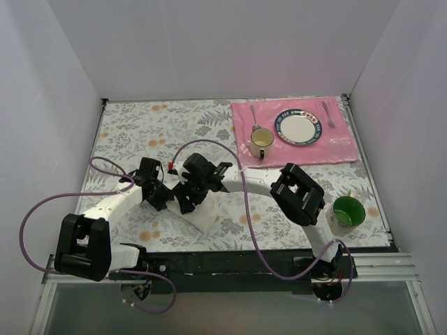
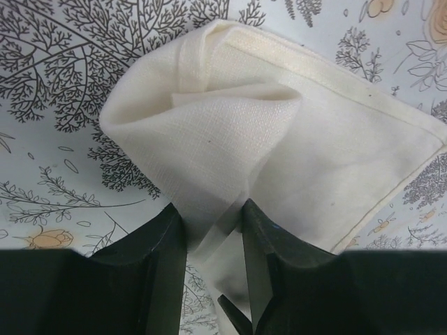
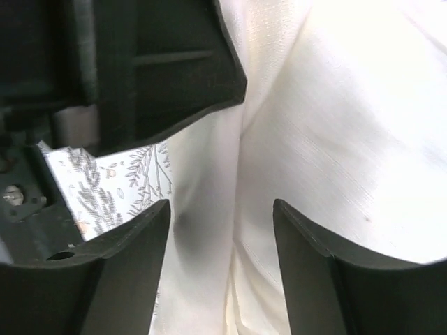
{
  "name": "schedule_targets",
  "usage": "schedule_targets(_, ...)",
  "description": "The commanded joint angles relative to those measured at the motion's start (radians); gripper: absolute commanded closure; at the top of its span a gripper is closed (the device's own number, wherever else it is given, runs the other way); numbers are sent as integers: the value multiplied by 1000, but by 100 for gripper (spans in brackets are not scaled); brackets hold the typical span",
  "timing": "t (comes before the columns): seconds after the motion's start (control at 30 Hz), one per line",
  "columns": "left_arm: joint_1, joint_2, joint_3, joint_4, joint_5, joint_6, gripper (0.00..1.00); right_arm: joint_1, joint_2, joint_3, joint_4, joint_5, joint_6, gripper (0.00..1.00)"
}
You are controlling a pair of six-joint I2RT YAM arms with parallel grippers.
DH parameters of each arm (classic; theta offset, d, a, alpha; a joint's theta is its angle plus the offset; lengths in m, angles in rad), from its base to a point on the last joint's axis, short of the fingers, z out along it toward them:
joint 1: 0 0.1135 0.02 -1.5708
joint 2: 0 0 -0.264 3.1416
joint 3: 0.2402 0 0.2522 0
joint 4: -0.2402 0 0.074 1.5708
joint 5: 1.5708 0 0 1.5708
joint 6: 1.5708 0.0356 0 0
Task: Fold the napkin, place the utensils inside, and roll it up
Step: Roll the napkin with the utensil
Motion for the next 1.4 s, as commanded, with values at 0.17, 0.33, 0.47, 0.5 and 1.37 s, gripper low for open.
schedule_targets(0.17,1,41,29,-129,33,-93,100,148,-132,-51,10,462,-115,23)
schedule_targets(0.33,1,44,37,-144,34,-123,100,194,-113,-57,66,518,-137,21)
schedule_targets(0.47,1,47,42,-155,62,-142,100,230,-92,-68,92,587,-177,21)
schedule_targets(0.5,1,47,42,-158,62,-146,100,236,-87,-76,102,626,-175,22)
schedule_targets(1.37,1,9,14,-156,69,-184,100,282,-26,-174,250,726,-223,31)
